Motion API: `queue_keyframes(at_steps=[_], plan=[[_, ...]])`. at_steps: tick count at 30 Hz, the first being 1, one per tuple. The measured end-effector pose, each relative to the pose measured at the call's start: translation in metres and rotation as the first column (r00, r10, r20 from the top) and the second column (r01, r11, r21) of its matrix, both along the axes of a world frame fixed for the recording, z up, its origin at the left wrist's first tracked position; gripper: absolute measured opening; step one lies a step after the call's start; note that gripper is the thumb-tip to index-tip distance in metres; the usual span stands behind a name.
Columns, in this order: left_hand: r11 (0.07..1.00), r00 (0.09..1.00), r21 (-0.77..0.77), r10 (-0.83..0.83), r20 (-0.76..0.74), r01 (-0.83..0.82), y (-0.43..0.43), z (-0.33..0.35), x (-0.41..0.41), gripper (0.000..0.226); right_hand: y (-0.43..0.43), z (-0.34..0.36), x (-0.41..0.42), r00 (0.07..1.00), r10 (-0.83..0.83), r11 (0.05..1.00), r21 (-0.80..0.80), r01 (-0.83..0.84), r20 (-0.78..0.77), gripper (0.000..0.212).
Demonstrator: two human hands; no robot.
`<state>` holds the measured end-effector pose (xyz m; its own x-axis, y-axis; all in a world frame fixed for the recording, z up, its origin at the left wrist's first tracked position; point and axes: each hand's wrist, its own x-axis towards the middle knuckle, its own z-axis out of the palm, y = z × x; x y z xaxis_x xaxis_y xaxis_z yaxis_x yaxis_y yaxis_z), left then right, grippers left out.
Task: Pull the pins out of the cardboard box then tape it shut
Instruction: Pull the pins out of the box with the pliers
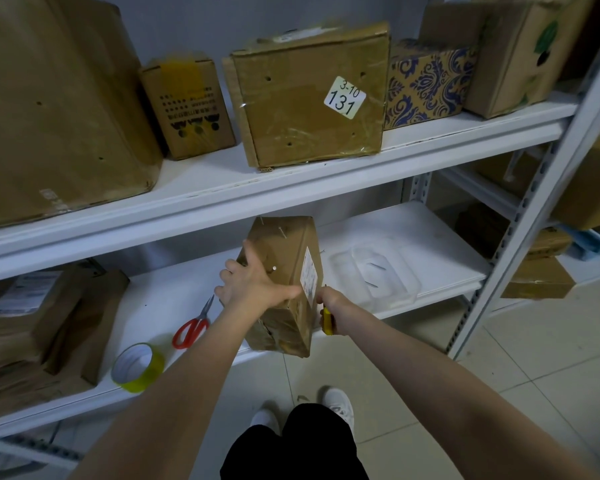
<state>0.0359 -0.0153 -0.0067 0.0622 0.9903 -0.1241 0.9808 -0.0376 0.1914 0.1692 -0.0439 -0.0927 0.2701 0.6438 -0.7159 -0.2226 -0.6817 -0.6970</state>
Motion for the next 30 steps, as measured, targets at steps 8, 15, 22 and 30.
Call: queue_keyframes(at_steps=[8, 15, 22, 30], plan=[[1.000, 1.000, 0.008, 0.002, 0.019, -0.002, -0.008, 0.000, -0.002, 0.130, 0.001, -0.007, -0.014, 0.997, -0.032, 0.999, 0.020, 0.031, 0.069, 0.029], [1.000, 1.000, 0.016, 0.004, 0.017, -0.004, -0.008, 0.000, -0.001, 0.128, -0.003, 0.000, -0.008, 0.998, -0.032, 0.999, 0.008, 0.031, 0.051, 0.027], [1.000, 0.999, 0.013, 0.024, 0.031, -0.024, 0.001, 0.002, 0.005, 0.127, -0.009, 0.011, 0.033, 0.818, 0.129, 0.984, 0.031, -0.176, 0.561, 0.020], [1.000, 0.999, 0.028, 0.008, 0.033, -0.009, 0.004, -0.003, 0.003, 0.125, -0.028, 0.013, 0.093, 0.426, 0.251, 0.966, -0.199, -0.162, 0.869, 0.029]])
